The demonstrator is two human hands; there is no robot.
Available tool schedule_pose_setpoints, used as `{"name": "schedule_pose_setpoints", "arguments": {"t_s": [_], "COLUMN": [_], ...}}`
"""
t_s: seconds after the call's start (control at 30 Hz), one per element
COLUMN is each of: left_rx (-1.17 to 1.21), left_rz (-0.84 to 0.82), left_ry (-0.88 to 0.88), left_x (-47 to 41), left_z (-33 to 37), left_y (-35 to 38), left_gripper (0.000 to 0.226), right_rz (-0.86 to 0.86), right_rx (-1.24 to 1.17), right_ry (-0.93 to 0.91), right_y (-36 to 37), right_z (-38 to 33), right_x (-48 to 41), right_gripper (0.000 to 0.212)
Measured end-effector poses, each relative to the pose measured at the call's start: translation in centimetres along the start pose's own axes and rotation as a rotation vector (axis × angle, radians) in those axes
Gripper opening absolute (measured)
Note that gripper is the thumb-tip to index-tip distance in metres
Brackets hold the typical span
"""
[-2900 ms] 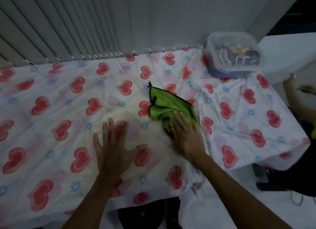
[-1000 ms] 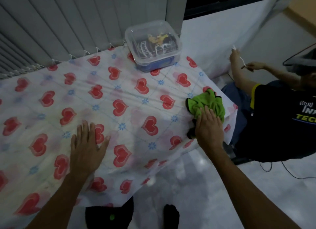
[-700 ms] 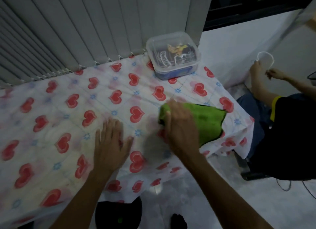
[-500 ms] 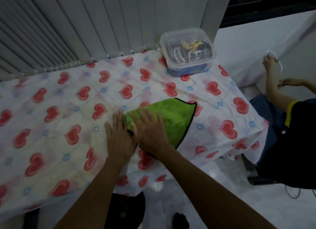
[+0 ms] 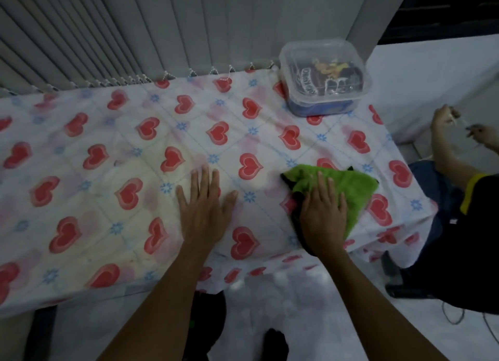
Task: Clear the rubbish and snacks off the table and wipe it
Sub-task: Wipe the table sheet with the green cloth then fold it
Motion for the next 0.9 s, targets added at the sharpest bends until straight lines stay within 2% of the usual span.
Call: {"name": "schedule_pose_setpoints", "arguments": {"t_s": [0.1,0.2,0.27,0.33,0.43,0.5,0.57,0.63,0.77,0.9], "left_rx": [0.022,0.094,0.177,0.185,0.156,0.081,-0.006,-0.077,-0.060,-0.085], "left_rz": [-0.024,0.007,0.057,0.114,0.199,0.196,0.127,0.061,0.057,0.054], "left_ry": [0.003,0.034,0.105,0.158,0.048,0.046,0.145,0.230,0.172,0.169], "left_x": [0.0,0.1,0.3,0.5,-1.0,-3.0,-5.0,-6.0,-6.4,-6.4], "left_z": [0.0,0.1,-0.8,-3.7,-11.4,-15.9,-19.1,-21.1,-22.9,-23.3], "left_y": [-0.4,-2.2,-4.0,-5.5,-7.0,-7.5,-6.6,-4.9,-2.5,-1.9], "left_gripper": [0.078,0.078,0.075,0.069,0.058,0.055,0.054,0.055,0.057,0.056], "right_rz": [0.043,0.173,0.196,0.134,0.064,0.042,-0.100,-0.230,-0.069,-0.075], "right_rx": [-0.132,-0.397,-0.524,-0.523,-0.697,-0.594,-0.355,-0.136,-0.102,-0.071], "right_ry": [0.100,0.115,0.027,-0.143,-0.274,-0.422,-0.570,-0.601,-0.654,-0.799], "right_y": [-1.8,-5.7,-8.3,-9.7,-9.9,-7.8,-2.6,3.4,5.6,5.2], "right_z": [1.8,-0.2,-4.0,-9.7,-18.8,-25.0,-29.8,-31.7,-31.6,-30.0], "right_x": [0.2,-0.3,-1.4,-2.8,-5.1,-5.9,-5.4,-4.6,-1.8,2.4], "right_gripper": [0.067,0.052,0.047,0.053,0.057,0.055,0.062,0.057,0.048,0.048]}}
Point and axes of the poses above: each hand's wrist, its own x-axis away from the middle knuckle, its own y-axis out of the palm, z = x × y, the point moved 6 cm from there along -x, towards the middle knuckle, and after that the axes turned 5 degrees about z, right-handed, at the moved point
